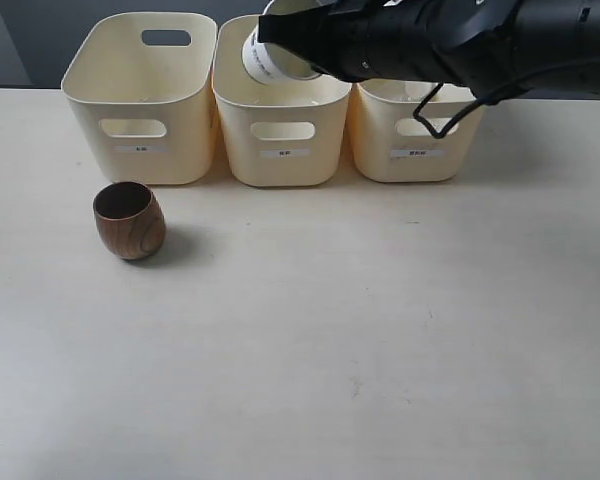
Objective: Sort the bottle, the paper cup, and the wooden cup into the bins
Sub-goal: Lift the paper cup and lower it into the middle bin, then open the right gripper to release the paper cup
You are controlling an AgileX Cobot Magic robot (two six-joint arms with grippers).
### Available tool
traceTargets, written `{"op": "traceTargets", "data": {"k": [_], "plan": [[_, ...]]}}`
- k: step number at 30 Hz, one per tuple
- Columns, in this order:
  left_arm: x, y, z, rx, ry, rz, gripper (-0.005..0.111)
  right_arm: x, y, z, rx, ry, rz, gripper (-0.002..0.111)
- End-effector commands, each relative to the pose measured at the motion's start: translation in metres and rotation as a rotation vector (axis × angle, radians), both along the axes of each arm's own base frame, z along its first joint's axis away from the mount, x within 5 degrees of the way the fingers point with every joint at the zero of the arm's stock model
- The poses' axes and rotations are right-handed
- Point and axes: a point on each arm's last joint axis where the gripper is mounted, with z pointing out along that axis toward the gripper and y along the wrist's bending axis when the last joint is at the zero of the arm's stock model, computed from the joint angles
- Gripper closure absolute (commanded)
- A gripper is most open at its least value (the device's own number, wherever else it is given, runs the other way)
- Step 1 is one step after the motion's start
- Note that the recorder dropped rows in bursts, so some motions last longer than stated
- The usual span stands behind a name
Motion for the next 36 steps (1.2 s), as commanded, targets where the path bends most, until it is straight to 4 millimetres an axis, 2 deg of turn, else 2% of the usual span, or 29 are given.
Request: {"op": "traceTargets", "data": {"k": [1,13,15,17,18,19,21,23,28,30,36], "plan": [[0.0,0.0,0.0,-0.002,-0.009,-0.003,0.107,0.009,-0.004,-0.002,-0.01,-0.064,-0.075,0.108],[0.0,0.0,0.0,-0.002,-0.009,-0.003,0.107,0.027,-0.005,-0.025,-0.136,-0.195,-0.128,0.107],[0.0,0.0,0.0,-0.002,-0.009,-0.003,0.107,0.03,-0.004,-0.026,-0.136,-0.198,-0.132,0.096],[0.0,0.0,0.0,-0.002,-0.009,-0.003,0.107,0.033,0.0,-0.028,-0.134,-0.185,-0.116,0.078],[0.0,0.0,0.0,-0.002,-0.009,-0.003,0.107,0.035,0.003,-0.029,-0.128,-0.165,-0.1,0.062],[0.0,0.0,0.0,-0.002,-0.009,-0.003,0.107,0.037,0.006,-0.027,-0.122,-0.163,-0.09,0.052],[0.0,0.0,0.0,-0.002,-0.009,-0.003,0.107,0.042,0.012,-0.029,-0.117,-0.139,-0.061,0.036],[0.0,0.0,0.0,-0.002,-0.009,-0.003,0.107,0.044,0.017,-0.03,-0.107,-0.114,-0.038,0.04],[0.0,0.0,0.0,-0.002,-0.01,-0.003,0.107,0.046,0.019,-0.033,-0.088,-0.087,-0.041,0.065],[0.0,0.0,0.0,-0.002,-0.01,-0.003,0.107,0.046,0.019,-0.033,-0.087,-0.084,-0.039,0.072],[0.0,0.0,0.0,-0.002,-0.01,-0.003,0.107,0.043,0.021,-0.037,-0.092,-0.038,0.002,0.072]]}}
